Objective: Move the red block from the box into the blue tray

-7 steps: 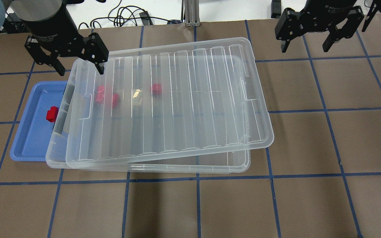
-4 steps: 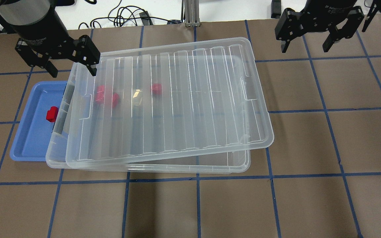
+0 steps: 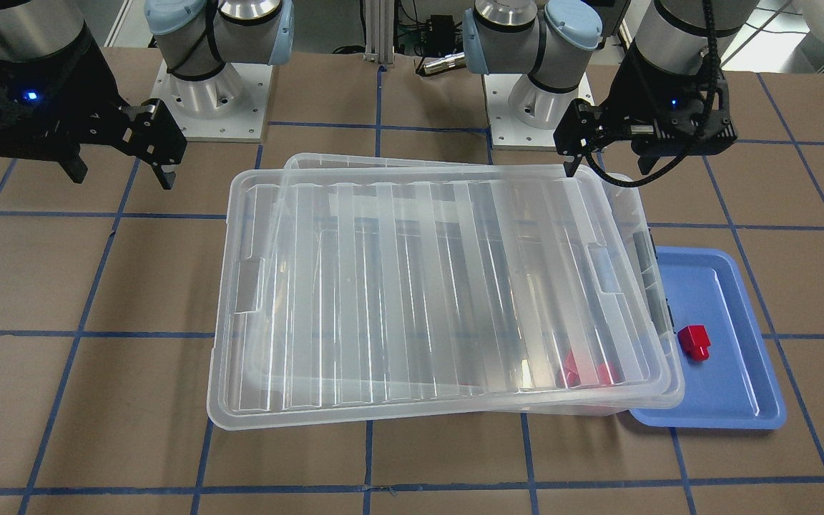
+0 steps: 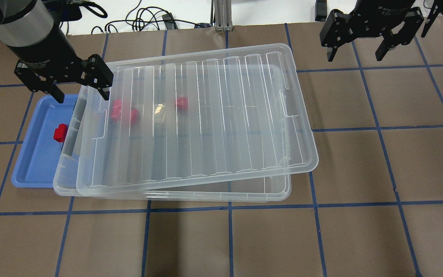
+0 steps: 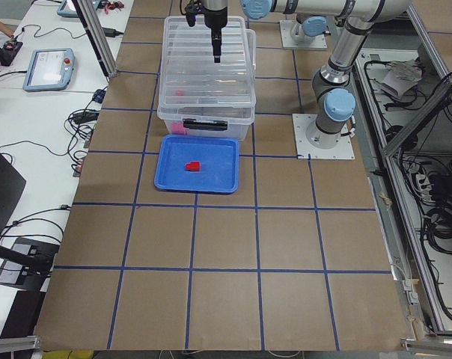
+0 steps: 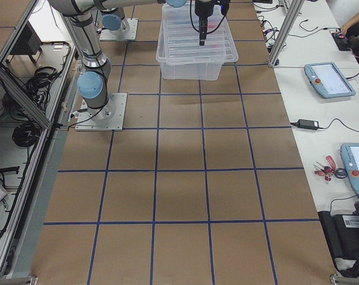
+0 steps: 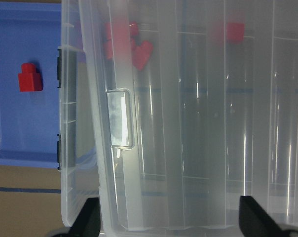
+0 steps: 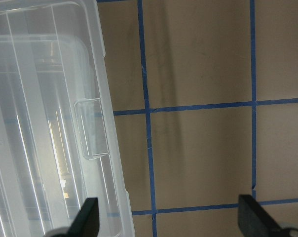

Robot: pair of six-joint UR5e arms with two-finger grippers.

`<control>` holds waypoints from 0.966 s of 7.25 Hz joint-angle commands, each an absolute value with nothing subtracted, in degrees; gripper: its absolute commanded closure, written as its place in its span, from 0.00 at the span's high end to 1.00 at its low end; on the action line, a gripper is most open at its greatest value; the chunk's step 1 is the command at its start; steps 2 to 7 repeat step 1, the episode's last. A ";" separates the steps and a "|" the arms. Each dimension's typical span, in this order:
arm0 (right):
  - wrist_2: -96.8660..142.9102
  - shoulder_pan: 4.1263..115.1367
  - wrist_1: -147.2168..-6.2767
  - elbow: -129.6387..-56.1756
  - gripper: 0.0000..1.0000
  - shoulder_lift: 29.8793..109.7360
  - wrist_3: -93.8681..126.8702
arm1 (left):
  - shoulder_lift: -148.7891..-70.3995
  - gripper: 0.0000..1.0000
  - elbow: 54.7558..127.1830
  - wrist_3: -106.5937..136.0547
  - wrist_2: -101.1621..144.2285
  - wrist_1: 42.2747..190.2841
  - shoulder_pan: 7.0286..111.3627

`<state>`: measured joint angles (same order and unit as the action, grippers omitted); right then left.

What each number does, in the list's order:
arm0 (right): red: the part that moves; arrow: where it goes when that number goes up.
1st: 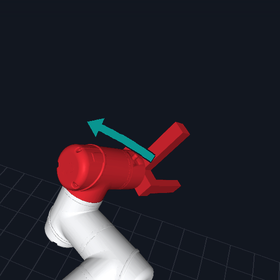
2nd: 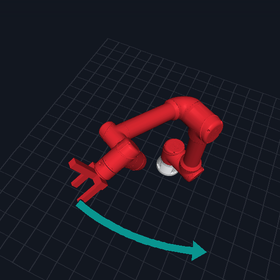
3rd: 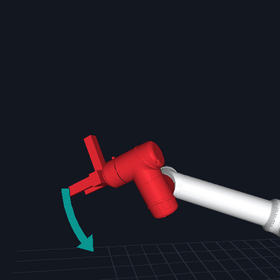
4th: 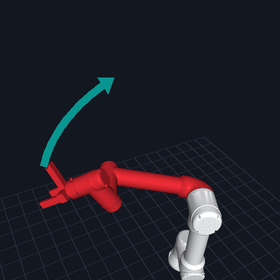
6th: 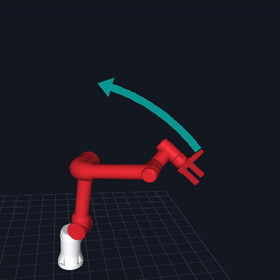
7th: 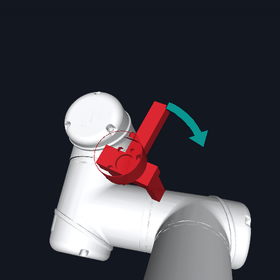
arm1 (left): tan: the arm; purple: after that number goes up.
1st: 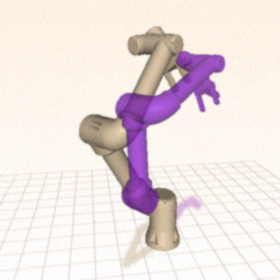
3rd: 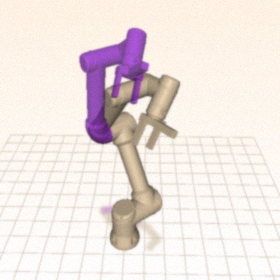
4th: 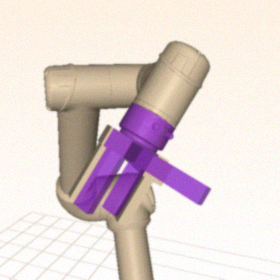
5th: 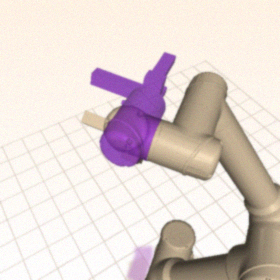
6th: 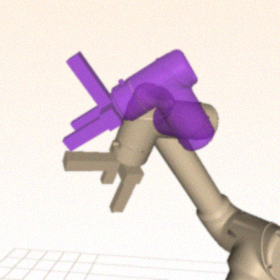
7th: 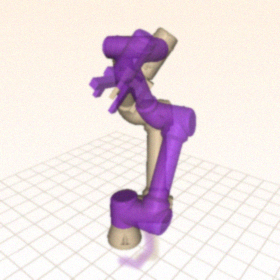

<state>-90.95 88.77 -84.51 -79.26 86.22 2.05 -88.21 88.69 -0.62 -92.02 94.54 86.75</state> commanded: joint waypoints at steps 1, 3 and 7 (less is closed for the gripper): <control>-90.88 88.77 -84.55 -79.28 1.00 86.22 2.02 | -88.07 1.00 88.95 -0.53 -92.02 94.39 86.75; -90.88 88.77 -84.55 -79.28 1.00 86.22 2.02 | -88.07 1.00 88.95 -0.53 -92.02 94.39 86.75; -90.88 88.77 -84.55 -79.28 1.00 86.22 2.02 | -88.07 1.00 88.95 -0.53 -92.02 94.39 86.75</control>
